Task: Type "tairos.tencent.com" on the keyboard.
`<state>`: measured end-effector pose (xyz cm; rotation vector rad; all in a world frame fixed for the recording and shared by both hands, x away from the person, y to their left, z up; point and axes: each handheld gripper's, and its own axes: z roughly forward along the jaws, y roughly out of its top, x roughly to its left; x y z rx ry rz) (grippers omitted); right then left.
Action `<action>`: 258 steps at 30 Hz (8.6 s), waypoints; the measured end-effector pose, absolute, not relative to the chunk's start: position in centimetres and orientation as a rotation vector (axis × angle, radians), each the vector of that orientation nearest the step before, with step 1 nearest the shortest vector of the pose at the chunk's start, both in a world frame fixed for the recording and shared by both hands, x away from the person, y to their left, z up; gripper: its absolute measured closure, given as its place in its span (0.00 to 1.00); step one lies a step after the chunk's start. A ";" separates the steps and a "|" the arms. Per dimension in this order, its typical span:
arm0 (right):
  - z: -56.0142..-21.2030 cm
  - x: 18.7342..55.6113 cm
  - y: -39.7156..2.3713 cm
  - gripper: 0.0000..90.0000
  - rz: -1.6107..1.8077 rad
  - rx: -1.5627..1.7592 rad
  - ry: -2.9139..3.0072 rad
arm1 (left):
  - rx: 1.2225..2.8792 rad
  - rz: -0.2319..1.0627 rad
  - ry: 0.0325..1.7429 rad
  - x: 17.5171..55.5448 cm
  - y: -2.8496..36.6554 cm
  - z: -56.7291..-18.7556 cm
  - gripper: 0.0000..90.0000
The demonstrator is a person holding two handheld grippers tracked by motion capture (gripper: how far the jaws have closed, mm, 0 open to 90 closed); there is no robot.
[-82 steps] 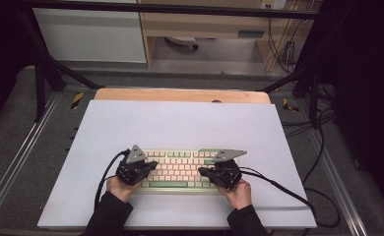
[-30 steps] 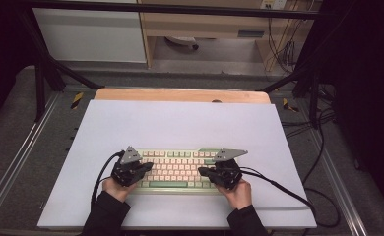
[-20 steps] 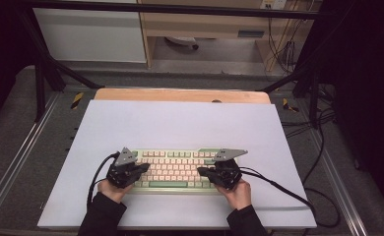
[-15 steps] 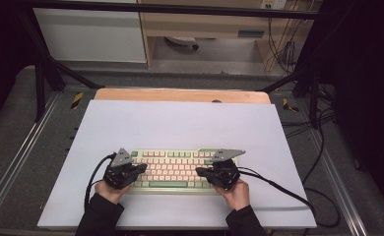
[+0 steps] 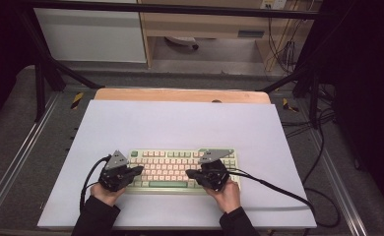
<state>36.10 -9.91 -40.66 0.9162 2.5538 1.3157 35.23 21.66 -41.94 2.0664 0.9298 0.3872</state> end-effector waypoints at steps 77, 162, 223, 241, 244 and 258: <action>-40.2 37.0 -7.9 1.00 1.292 0.892 2.552 | 2.057 0.386 0.910 35.0 21.3 -41.6 1.00; -41.7 36.4 -12.3 1.00 1.281 0.977 2.523 | 2.109 0.381 0.860 35.3 18.7 -41.2 1.00; -41.4 36.4 -12.5 1.00 1.301 0.976 2.515 | 2.123 0.382 0.885 37.1 18.1 -42.0 1.00; -41.3 36.3 -11.9 1.00 1.319 0.978 2.528 | 2.095 0.378 0.887 35.6 19.9 -41.6 1.00; -41.2 36.4 -11.6 1.00 1.320 0.966 2.537 | 2.092 0.377 0.889 35.3 20.2 -41.6 1.00; -41.4 36.6 -8.4 1.00 1.327 0.920 2.582 | 2.075 0.380 0.907 34.8 21.5 -41.7 1.00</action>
